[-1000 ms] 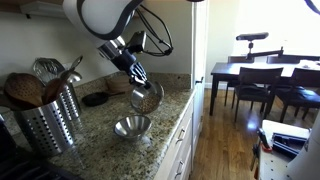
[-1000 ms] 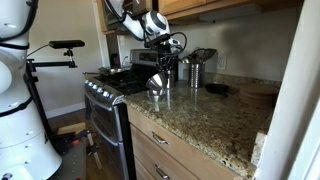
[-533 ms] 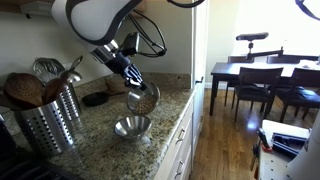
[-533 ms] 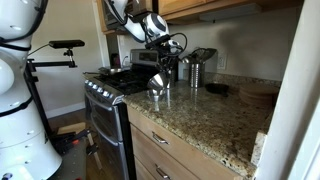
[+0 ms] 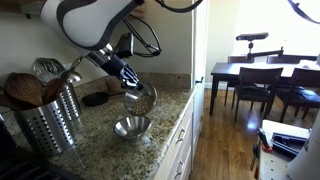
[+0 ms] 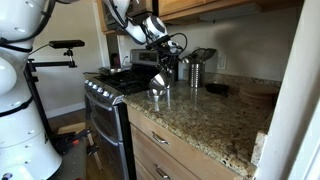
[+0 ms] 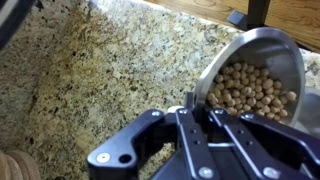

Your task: Pour some contents from the silver bowl on the right to the one on the left.

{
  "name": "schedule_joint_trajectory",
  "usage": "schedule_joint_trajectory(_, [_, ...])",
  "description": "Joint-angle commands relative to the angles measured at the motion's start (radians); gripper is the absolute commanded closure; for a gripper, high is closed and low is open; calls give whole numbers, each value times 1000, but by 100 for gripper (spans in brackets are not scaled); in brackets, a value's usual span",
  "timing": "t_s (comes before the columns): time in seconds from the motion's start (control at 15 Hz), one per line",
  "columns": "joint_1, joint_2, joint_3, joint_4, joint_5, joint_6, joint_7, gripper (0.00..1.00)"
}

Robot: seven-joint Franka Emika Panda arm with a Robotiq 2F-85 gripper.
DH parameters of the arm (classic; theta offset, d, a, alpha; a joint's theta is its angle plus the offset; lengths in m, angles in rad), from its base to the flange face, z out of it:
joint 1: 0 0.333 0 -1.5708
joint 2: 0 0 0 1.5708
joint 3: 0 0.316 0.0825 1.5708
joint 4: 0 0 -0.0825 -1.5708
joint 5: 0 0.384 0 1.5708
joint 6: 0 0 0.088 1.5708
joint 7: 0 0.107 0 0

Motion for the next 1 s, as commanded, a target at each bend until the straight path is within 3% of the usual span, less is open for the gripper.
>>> schedule_joint_trajectory(0.0, [26,15,-7,35,-50,-54,14,93])
schedule_joint_trajectory(0.93, [67,35,0,43,-150,-85,42,93])
